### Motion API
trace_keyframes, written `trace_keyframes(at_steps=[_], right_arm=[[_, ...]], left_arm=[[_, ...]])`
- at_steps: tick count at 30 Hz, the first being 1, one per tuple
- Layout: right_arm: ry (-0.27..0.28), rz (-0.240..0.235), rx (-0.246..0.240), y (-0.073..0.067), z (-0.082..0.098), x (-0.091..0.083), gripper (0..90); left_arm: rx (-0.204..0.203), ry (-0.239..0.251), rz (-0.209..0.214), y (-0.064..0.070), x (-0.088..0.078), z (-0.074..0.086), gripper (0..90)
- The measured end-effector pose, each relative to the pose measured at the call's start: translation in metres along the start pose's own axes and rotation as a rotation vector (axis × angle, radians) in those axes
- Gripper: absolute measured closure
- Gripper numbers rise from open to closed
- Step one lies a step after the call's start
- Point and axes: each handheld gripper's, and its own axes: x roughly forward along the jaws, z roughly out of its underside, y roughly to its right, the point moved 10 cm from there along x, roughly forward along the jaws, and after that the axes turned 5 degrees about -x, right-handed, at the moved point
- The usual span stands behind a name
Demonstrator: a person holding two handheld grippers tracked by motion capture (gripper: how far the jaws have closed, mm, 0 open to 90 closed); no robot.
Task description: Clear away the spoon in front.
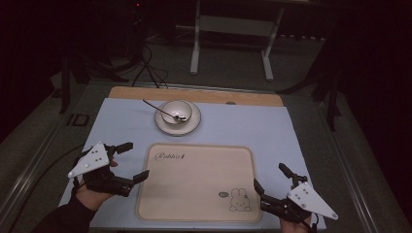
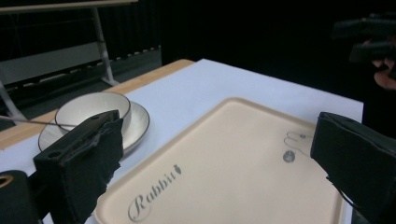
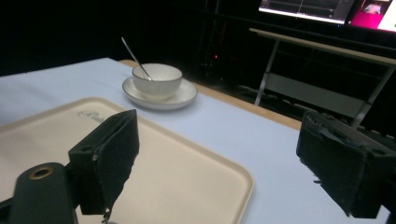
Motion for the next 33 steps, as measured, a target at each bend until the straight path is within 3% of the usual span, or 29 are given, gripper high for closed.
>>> trace_keyframes(at_steps=[15, 33], right_arm=[[-0.011, -0.014, -0.001, -0.003, 0.001, 0.002, 13.2], [-0.006, -0.015, -0.001, -0.003, 0.001, 0.002, 13.0]], left_arm=[[-0.025, 0.012, -0.049, -0.028, 0.006, -0.038, 5.3], [-0.09, -0.037, -0.124, -0.082, 0.042, -0.043, 8.1]])
